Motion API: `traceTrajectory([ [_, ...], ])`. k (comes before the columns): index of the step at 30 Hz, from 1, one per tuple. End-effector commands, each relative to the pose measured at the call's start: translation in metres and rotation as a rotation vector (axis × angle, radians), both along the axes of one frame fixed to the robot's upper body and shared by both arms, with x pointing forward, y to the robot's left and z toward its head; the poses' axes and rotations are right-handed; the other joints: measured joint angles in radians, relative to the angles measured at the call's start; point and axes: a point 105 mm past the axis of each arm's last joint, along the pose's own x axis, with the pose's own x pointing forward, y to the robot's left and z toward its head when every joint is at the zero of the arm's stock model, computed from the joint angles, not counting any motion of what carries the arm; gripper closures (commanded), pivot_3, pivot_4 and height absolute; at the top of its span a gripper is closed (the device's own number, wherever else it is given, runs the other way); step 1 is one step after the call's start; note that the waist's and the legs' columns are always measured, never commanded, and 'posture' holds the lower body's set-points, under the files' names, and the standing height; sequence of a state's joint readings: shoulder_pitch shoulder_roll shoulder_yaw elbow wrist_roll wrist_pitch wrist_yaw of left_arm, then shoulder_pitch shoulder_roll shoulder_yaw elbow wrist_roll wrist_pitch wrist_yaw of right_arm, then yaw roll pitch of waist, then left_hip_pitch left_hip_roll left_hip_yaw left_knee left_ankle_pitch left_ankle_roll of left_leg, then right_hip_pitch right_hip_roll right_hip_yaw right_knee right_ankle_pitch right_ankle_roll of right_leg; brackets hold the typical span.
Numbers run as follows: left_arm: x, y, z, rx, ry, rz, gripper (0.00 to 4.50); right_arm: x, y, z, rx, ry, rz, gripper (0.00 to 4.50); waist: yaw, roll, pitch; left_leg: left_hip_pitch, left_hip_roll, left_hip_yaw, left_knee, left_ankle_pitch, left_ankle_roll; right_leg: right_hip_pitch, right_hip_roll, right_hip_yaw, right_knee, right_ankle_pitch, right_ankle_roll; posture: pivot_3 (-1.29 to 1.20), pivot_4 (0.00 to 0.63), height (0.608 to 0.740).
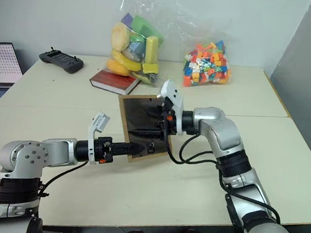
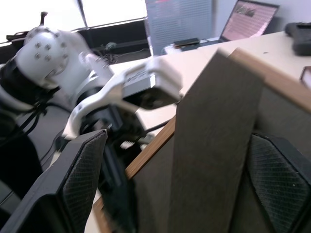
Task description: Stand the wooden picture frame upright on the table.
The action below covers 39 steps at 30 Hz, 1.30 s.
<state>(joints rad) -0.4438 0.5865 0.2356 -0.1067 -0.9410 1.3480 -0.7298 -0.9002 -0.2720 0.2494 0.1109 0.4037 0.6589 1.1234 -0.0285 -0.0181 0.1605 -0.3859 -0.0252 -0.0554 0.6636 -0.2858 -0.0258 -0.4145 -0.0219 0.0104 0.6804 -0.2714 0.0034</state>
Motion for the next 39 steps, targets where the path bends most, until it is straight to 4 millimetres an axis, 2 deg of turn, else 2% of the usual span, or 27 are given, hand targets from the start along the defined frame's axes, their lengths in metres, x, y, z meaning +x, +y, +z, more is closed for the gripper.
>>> traceTrajectory([
  [1, -0.004, -0.001, 0.016, -0.036, -0.064, -0.019, 3.15, -0.031, -0.005, 0.01, 0.014, 0.036, 0.145, 0.02, -0.001, 0.0, 0.0, 0.0, 0.0, 0.0, 0.0, 0.0, 0.0, 0.0, 0.0, 0.0, 0.0, 0.0, 0.0, 0.0, 0.15, 0.74],
  [4, -0.005, 0.001, 0.015, -0.039, -0.059, -0.017, 3.15, -0.034, -0.015, 0.014, 0.007, 0.067, 0.146, 0.02, -0.001, 0.0, 0.0, 0.0, 0.0, 0.0, 0.0, 0.0, 0.0, 0.0, 0.0, 0.0, 0.0, 0.0, 0.0, 0.0, 0.15, 0.74],
  [7, -0.008, 0.001, 0.014, -0.046, -0.045, -0.021, 3.15, -0.029, -0.028, 0.013, -0.016, 0.065, 0.096, 0.02, -0.001, 0.0, 0.0, 0.0, 0.0, -0.001, -0.001, -0.001, 0.001, 0.0, 0.0, 0.0, 0.0, 0.0, 0.0, 0.0, 0.15, 0.74],
  [10, -0.011, 0.001, 0.017, -0.077, -0.02, -0.031, 3.15, -0.012, -0.047, 0.013, -0.027, 0.01, -0.03, 0.02, -0.001, 0.0, 0.0, 0.0, 0.0, -0.001, 0.0, -0.001, 0.001, 0.0, 0.0, 0.0, 0.0, 0.0, 0.0, 0.0, 0.15, 0.74],
  [14, -0.019, 0.002, 0.017, -0.129, 0.055, -0.051, 3.15, 0.015, -0.091, 0.032, 0.011, -0.16, -0.254, 0.02, 0.001, -0.001, 0.0, 0.0, 0.0, -0.001, 0.0, -0.002, 0.004, 0.0, 0.0, 0.0, 0.0, 0.0, 0.0, 0.0, 0.15, 0.74],
  [16, -0.025, 0.004, 0.018, -0.162, 0.108, -0.071, 3.15, 0.022, -0.11, 0.033, -0.021, -0.304, -0.32, 0.02, 0.002, -0.001, 0.001, 0.0, 0.0, 0.0, 0.0, -0.002, 0.004, 0.0, 0.0, 0.0, 0.0, 0.0, 0.0, 0.0, 0.15, 0.74],
  [18, -0.026, 0.006, 0.022, -0.203, 0.147, -0.088, 3.15, 0.032, -0.127, 0.023, -0.13, -0.607, -0.372, 0.02, 0.003, -0.002, 0.001, 0.0, 0.0, 0.0, 0.001, -0.002, 0.004, 0.001, 0.0, -0.001, 0.0, 0.0, 0.0, 0.0, 0.15, 0.74],
  [20, -0.029, 0.006, 0.027, -0.215, 0.17, -0.123, 3.15, 0.042, -0.14, 0.013, -0.317, -1.11, -0.384, 0.02, 0.001, -0.003, 0.001, 0.001, 0.0, 0.0, 0.001, -0.002, 0.004, 0.002, 0.0, -0.001, 0.0, 0.0, 0.001, 0.0, 0.15, 0.74],
  [22, -0.032, 0.003, 0.034, -0.233, 0.174, -0.164, 3.15, 0.034, -0.14, 0.005, -0.314, -1.379, -0.275, 0.02, -0.002, -0.003, 0.002, 0.002, 0.0, 0.002, 0.0, -0.002, 0.003, 0.002, 0.0, 0.0, 0.0, 0.0, 0.001, 0.0, 0.15, 0.74],
  [25, -0.035, -0.002, 0.042, -0.246, 0.185, -0.208, 3.15, 0.032, -0.13, -0.002, -0.247, -1.555, -0.203, 0.02, -0.005, -0.004, 0.002, 0.003, 0.0, 0.005, 0.0, 0.001, -0.002, 0.001, 0.001, 0.003, 0.002, 0.0, 0.001, 0.0, 0.15, 0.74],
  [33, -0.049, -0.018, 0.046, -0.271, 0.232, -0.265, 3.15, 0.018, -0.075, 0.007, 0.044, -1.728, -0.117, 0.02, -0.015, -0.004, 0.003, 0.004, 0.001, 0.005, 0.0, 0.004, -0.007, 0.0, 0.003, 0.006, 0.001, -0.001, 0.0, 0.0, 0.15, 0.74],
  [37, -0.052, -0.02, 0.044, -0.272, 0.24, -0.26, 3.15, 0.01, -0.06, 0.008, 0.127, -1.756, -0.066, 0.02, -0.011, -0.004, 0.003, 0.003, 0.001, 0.005, 0.0, 0.004, -0.007, 0.0, 0.002, 0.006, 0.001, -0.001, 0.0, 0.0, 0.15, 0.74],
  [39, -0.054, -0.022, 0.043, -0.271, 0.239, -0.261, 3.15, 0.007, -0.057, 0.006, 0.144, -1.75, -0.041, 0.3, -0.004, -0.004, 0.003, 0.003, 0.001, 0.004, 0.0, 0.004, -0.007, 0.001, 0.002, 0.006, 0.001, -0.001, 0.0, 0.0, 0.15, 0.74],
])
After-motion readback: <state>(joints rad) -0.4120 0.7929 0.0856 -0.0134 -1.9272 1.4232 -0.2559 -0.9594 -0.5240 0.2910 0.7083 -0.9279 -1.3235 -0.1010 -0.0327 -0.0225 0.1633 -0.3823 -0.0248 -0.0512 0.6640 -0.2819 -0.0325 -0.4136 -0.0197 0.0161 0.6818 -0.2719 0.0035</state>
